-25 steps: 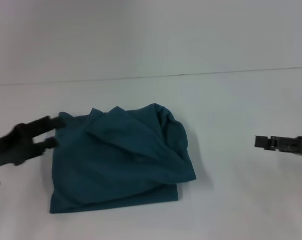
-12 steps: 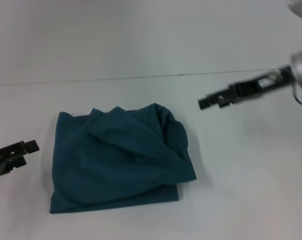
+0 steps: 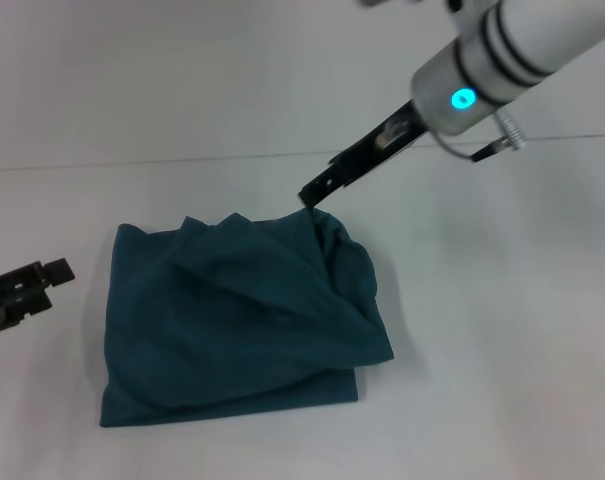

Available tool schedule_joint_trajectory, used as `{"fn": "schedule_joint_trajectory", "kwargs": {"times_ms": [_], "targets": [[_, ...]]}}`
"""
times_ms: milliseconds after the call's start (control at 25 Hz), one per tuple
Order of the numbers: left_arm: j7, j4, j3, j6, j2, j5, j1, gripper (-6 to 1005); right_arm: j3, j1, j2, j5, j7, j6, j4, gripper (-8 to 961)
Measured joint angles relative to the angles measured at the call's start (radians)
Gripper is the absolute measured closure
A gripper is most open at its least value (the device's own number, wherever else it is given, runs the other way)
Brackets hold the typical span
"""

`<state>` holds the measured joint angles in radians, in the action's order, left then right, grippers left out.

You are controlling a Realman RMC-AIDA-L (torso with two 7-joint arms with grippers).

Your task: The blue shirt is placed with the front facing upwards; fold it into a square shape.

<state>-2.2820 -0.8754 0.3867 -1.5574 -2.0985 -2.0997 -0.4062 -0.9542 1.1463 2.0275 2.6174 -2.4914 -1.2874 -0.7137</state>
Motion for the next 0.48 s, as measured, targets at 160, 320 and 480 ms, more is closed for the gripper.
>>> {"fn": "schedule_joint_trajectory", "kwargs": {"times_ms": [160,320,480], "targets": [[0.001,-0.001,-0.001,-0.020,-0.001,0.042,0.005,200,-0.032,0.028,0.025,0.008,-0.053,0.033,0.048,70],[0.001,-0.001,-0.002,-0.034,-0.006,0.071,0.004,200,-0.028,0.031,0.045,-0.032,-0.093,0.054,0.092,70],[0.002,0.000,0.001,-0.042,-0.016,0.110,0.005,200,-0.028,0.014,0.043,-0.144,-0.103,0.126,0.170,71]]}}
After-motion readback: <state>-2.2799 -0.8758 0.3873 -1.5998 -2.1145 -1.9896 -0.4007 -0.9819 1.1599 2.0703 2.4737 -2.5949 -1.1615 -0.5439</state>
